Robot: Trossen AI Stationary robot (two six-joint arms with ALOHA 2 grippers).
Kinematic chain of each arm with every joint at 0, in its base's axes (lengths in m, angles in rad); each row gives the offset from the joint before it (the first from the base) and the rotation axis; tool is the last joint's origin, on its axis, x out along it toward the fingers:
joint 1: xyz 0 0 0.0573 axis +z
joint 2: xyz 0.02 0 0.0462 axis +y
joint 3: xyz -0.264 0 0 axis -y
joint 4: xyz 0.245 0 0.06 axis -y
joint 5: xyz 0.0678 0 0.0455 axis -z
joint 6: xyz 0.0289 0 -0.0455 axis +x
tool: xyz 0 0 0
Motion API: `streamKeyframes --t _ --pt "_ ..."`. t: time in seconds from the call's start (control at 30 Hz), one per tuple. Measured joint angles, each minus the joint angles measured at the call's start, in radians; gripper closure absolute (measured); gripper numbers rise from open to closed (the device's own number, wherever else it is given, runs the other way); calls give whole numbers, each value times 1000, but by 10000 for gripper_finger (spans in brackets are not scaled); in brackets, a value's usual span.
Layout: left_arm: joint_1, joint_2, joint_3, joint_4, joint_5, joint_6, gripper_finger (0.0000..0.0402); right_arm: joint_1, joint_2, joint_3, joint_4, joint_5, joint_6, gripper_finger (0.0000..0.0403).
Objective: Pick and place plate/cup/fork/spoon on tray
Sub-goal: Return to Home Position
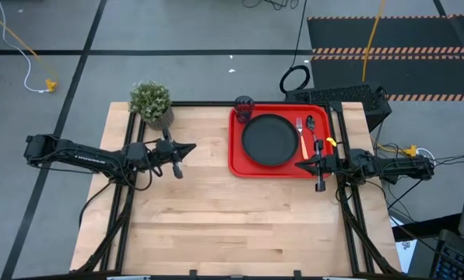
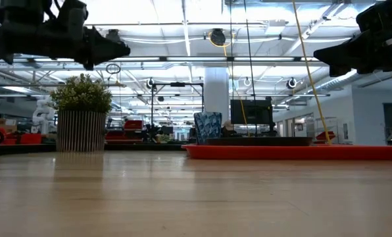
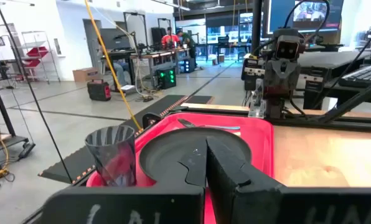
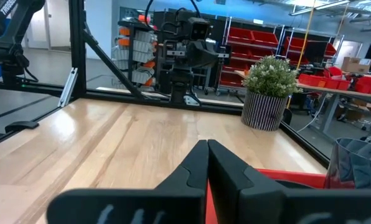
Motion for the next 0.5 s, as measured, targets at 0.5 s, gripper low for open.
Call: streamKeyframes --t 0.5 --pt "0 0 -104 84 81 -27 398 0 0 0 3 0 -103 403"
